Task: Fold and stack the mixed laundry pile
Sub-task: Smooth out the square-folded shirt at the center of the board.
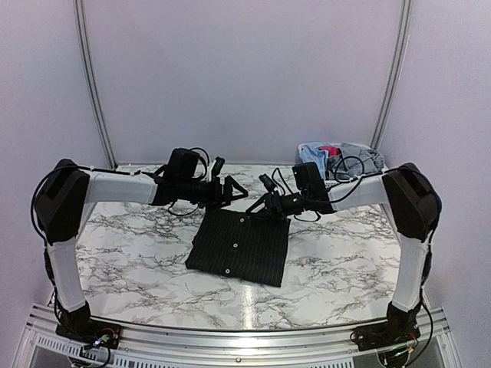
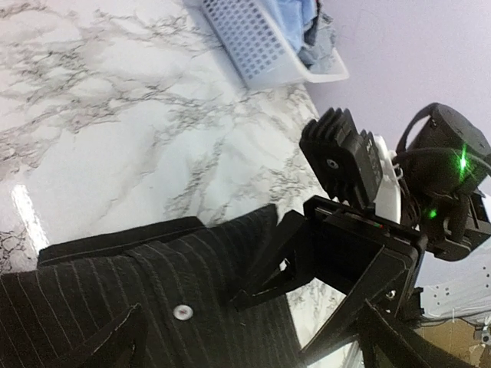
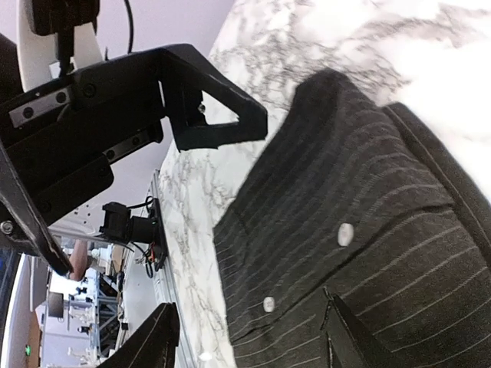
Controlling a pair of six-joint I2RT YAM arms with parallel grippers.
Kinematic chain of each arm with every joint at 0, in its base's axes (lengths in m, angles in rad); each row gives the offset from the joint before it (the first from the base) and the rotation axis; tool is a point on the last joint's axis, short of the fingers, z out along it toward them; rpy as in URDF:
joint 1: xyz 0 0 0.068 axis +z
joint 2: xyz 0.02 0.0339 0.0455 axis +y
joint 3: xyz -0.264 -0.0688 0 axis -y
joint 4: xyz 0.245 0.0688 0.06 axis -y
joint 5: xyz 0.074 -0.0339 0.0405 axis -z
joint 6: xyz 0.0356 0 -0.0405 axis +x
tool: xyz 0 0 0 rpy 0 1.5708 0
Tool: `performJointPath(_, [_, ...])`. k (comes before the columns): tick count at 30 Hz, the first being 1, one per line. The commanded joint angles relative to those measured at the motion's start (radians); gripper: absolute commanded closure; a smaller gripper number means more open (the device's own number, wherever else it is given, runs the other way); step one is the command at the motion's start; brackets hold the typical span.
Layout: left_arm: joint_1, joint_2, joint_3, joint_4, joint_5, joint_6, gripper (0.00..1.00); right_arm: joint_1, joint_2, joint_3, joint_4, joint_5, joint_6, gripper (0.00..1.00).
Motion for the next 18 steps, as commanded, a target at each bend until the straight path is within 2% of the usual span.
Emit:
performJointPath(1, [0.064, 0.142, 0.034, -0.006, -0.01, -0.073, 0.01, -0.051, 0.099, -0.017, 0.043, 0.06, 0.058, 0.43])
performJointPath(5, [0.093, 0.224, 0.031, -0.008, -0.025, -0.065, 0.01, -0.087, 0.185, -0.02, 0.042, 0.064, 0.031, 0.44])
performJointPath(10, [0.128, 0.241, -0.06, -0.003, -0.045, -0.087, 0.01, -0.087, 0.306, 0.118, 0.013, 0.03, 0.01, 0.45])
performJointPath(14, [0.151, 0.157, -0.144, -0.003, -0.088, -0.04, 0.01, -0.083, 0.345, 0.258, -0.07, 0.008, -0.024, 0.46])
performJointPath(18, [0.155, 0.006, -0.137, -0.133, -0.181, 0.134, 0.01, -0.078, 0.228, 0.265, -0.134, 0.005, -0.055, 0.46])
